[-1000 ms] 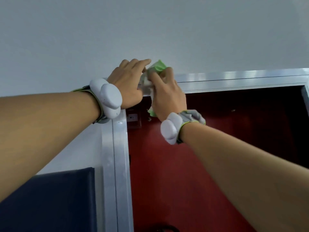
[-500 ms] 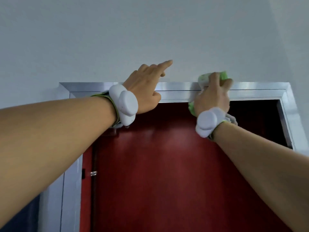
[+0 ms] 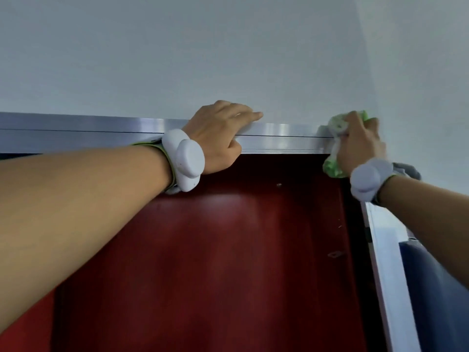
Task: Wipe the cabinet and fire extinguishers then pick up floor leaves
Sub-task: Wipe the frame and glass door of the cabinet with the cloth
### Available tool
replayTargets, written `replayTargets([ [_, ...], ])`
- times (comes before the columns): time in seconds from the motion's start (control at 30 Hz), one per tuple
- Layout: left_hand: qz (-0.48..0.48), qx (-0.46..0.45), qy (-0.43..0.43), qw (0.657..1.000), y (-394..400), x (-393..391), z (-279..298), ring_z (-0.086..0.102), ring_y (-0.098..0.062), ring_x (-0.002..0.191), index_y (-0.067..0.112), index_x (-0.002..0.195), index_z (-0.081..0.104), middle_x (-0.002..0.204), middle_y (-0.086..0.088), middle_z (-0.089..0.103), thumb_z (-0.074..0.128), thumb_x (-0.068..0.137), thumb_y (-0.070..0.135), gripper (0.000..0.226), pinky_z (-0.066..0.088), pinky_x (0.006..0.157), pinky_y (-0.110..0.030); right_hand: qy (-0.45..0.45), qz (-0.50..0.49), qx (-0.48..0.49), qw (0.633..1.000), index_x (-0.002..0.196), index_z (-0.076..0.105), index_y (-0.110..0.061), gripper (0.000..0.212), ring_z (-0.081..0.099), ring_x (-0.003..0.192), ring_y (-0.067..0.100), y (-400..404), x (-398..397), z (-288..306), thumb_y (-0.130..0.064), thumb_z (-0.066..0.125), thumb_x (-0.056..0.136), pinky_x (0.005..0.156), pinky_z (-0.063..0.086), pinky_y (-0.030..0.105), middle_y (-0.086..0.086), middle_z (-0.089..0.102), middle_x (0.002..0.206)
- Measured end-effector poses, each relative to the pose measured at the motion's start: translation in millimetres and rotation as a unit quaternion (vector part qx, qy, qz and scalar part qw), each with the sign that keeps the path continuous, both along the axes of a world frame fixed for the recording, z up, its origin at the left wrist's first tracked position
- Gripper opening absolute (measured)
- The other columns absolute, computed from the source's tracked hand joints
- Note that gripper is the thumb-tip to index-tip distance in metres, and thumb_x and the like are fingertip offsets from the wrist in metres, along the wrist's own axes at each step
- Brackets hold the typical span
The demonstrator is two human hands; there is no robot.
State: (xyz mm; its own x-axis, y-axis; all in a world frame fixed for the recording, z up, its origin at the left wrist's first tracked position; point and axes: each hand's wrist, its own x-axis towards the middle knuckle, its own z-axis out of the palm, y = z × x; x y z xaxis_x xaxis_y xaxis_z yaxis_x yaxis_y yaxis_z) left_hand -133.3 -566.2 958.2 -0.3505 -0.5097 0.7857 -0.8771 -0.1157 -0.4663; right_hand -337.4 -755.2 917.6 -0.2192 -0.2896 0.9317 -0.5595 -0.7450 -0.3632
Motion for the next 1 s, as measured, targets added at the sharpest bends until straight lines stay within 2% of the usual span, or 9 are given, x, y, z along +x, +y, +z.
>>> replayTargets([
  [0.07,0.031,-0.009,-0.009,0.999,-11.2,-10.0,-0.2,0.041,-0.025,0.136,0.027,0.150,0.038,0.148,0.004,0.048,0.034,0.072,0.024,0.079,0.028,0.112,-0.040,-0.075,0.040,0.055,0.995,0.121,0.048,-0.014,0.029,0.058,0.089,0.047,-2.2,4.6,7.8,-0.009,0.046,0.092,0.073,0.042,0.040,0.021,0.041,0.125],
  [0.13,0.045,-0.009,0.000,0.999,-21.8,-20.6,-1.3,0.039,-0.023,0.137,0.029,0.152,0.032,0.148,0.005,0.047,0.033,0.071,0.027,0.081,0.026,0.112,-0.040,-0.090,0.044,0.044,0.994,0.119,0.046,-0.016,0.031,0.057,0.082,0.042,11.6,28.6,4.6,-0.006,0.043,0.090,0.065,0.037,0.039,0.017,0.039,0.126],
  [0.23,0.026,-0.009,0.013,1.000,-38.0,-36.4,-3.8,0.038,-0.024,0.137,0.027,0.153,0.030,0.148,0.003,0.047,0.033,0.071,0.027,0.082,0.026,0.112,-0.039,0.016,0.072,-0.093,0.993,0.118,0.051,-0.018,0.032,0.046,0.069,0.032,31.9,57.7,-11.9,-0.007,0.045,0.089,0.059,0.033,0.036,0.013,0.040,0.122],
  [0.37,-0.013,-0.013,0.022,1.000,-67.1,-56.9,-5.4,0.040,-0.026,0.135,0.024,0.151,0.032,0.145,0.001,0.049,0.037,0.072,0.028,0.080,0.029,0.110,-0.041,0.123,0.093,-0.196,0.968,0.122,0.055,-0.018,0.032,0.053,0.067,0.038,17.3,32.7,-5.0,-0.018,0.052,0.090,0.061,0.048,0.042,0.012,0.043,0.113],
  [0.5,-0.015,0.002,-0.002,1.000,-98.0,-73.5,-7.8,0.038,-0.023,0.138,0.026,0.151,0.034,0.150,0.004,0.045,0.035,0.071,0.028,0.080,0.026,0.113,-0.037,0.058,0.032,-0.099,0.993,0.117,0.053,-0.019,0.032,0.055,0.076,0.045,-29.1,-13.6,15.2,-0.009,0.048,0.087,0.067,0.046,0.042,0.015,0.043,0.119],
  [0.63,0.017,0.007,-0.051,0.999,-124.8,-89.2,-7.1,0.030,-0.022,0.144,0.030,0.148,0.040,0.156,0.006,0.035,0.034,0.070,0.033,0.078,0.015,0.119,-0.040,0.025,0.032,-0.047,0.998,0.111,0.055,-0.013,0.024,0.048,0.077,0.035,-49.4,-35.1,25.1,-0.008,0.049,0.088,0.068,0.035,0.032,0.014,0.047,0.115],
  [0.77,0.027,-0.028,-0.072,0.997,-146.4,-98.8,-11.9,0.030,-0.022,0.144,0.034,0.145,0.041,0.157,0.006,0.034,0.031,0.072,0.035,0.074,0.015,0.118,-0.047,-0.050,0.074,-0.001,0.996,0.093,0.049,-0.015,0.007,0.043,0.078,0.028,-54.0,-42.7,6.4,-0.010,0.048,0.089,0.057,0.027,0.026,0.010,0.047,0.102],
  [0.9,0.042,-0.058,-0.093,0.993,-155.2,-96.7,-12.5,0.033,-0.024,0.140,0.035,0.142,0.043,0.153,0.006,0.038,0.029,0.073,0.036,0.070,0.020,0.114,-0.050,-0.010,0.078,-0.011,0.997,0.091,0.048,-0.018,0.006,0.045,0.082,0.030,-63.0,-51.5,-36.5,-0.015,0.044,0.087,0.061,0.028,0.031,0.013,0.053,0.097],
  [1.0,0.046,-0.066,-0.087,0.993,-155.3,-98.9,-12.3,0.031,-0.025,0.141,0.035,0.142,0.042,0.152,0.007,0.038,0.028,0.073,0.037,0.071,0.017,0.117,-0.051,0.003,0.078,-0.017,0.997,0.087,0.050,-0.015,0.003,0.048,0.078,0.028,-70.9,-61.4,-20.0,-0.013,0.048,0.089,0.055,0.030,0.032,0.012,0.058,0.088],
])
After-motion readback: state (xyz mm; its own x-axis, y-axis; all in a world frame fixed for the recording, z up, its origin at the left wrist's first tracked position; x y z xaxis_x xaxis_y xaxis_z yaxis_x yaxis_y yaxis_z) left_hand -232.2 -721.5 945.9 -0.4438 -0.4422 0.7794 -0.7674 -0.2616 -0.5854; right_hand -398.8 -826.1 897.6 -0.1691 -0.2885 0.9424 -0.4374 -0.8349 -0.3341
